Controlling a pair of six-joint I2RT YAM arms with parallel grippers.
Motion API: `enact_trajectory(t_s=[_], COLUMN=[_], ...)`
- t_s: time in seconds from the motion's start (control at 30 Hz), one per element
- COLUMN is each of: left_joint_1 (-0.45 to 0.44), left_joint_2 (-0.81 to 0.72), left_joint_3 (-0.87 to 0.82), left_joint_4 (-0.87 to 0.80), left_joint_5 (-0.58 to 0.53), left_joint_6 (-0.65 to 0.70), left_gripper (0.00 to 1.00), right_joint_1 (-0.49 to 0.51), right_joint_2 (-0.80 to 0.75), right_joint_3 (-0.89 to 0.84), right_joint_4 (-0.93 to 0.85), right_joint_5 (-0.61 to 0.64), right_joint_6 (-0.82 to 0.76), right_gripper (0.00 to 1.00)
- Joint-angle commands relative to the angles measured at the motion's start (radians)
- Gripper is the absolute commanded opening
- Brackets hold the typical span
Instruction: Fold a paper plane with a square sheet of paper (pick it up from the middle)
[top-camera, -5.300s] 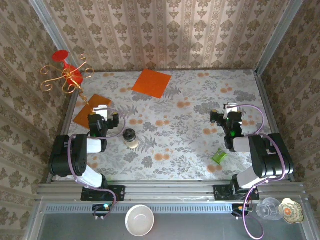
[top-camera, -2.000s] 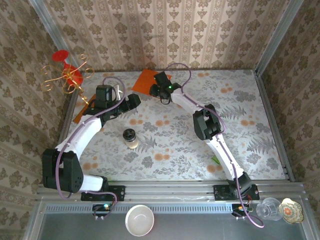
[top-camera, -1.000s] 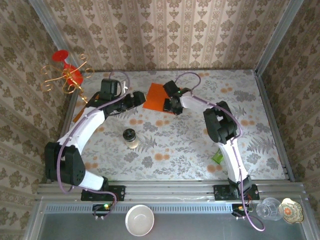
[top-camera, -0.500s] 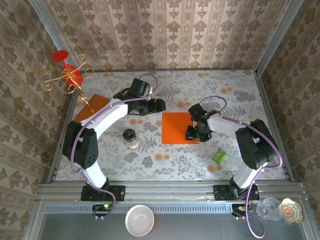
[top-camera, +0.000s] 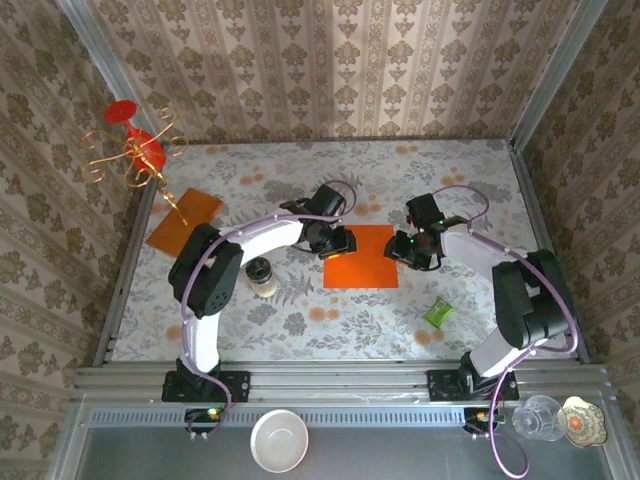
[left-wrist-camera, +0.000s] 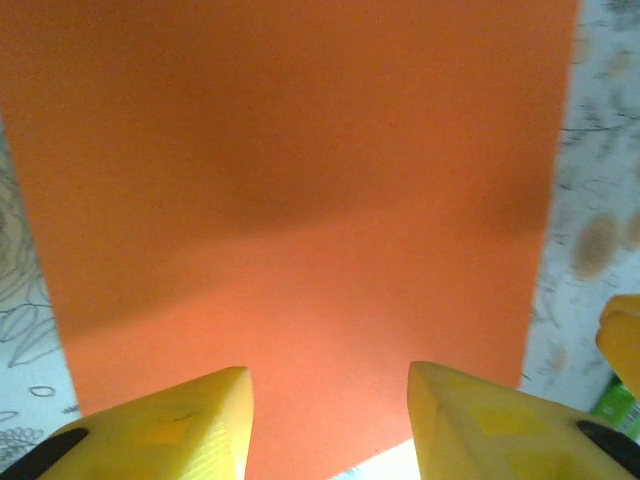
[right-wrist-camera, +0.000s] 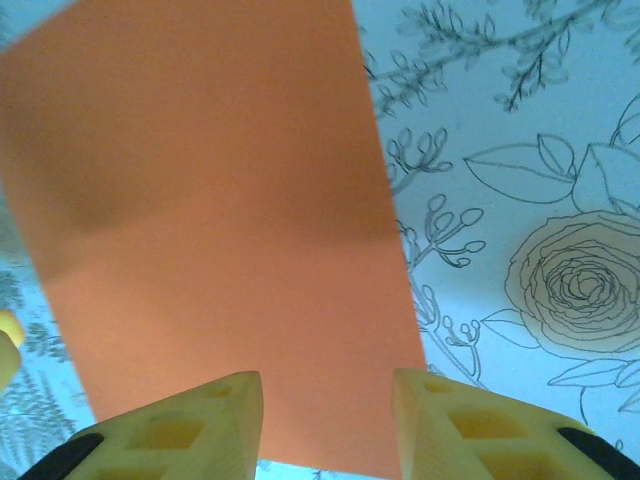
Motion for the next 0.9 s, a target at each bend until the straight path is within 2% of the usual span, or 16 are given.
enact_trajectory(t_s=[0.0, 0.17, 0.57, 0.87], left_joint_1=[0.015, 0.043, 0.056, 0.061], left_joint_2=[0.011, 0.044, 0.098, 0.106], left_joint_3=[0.008, -0.004, -0.026, -0.094], left_joint_4=[-0.011, 0.014, 0.021, 0.055], left_joint_5=[-0.061, -0.03, -0.01, 0.001], left_joint_6=[-0.027, -0.032, -0.035, -0.059], left_gripper=[0.44, 0.31, 0.23, 0.17], right_joint_1=[-0.003, -0.002, -0.003, 0.01], right_joint_2=[0.055, 0.122, 0.22, 0.259], right_joint_3=[0.045, 0.089, 0.121, 0.086], right_joint_4=[-0.013, -0.004, 0.01, 0.09], right_joint_5=[-0.038, -0.056, -0.056, -0.159], right_joint_6=[-0.035, -0.047, -0.054, -0.003], right_gripper=[0.39, 0.35, 0.33, 0.34])
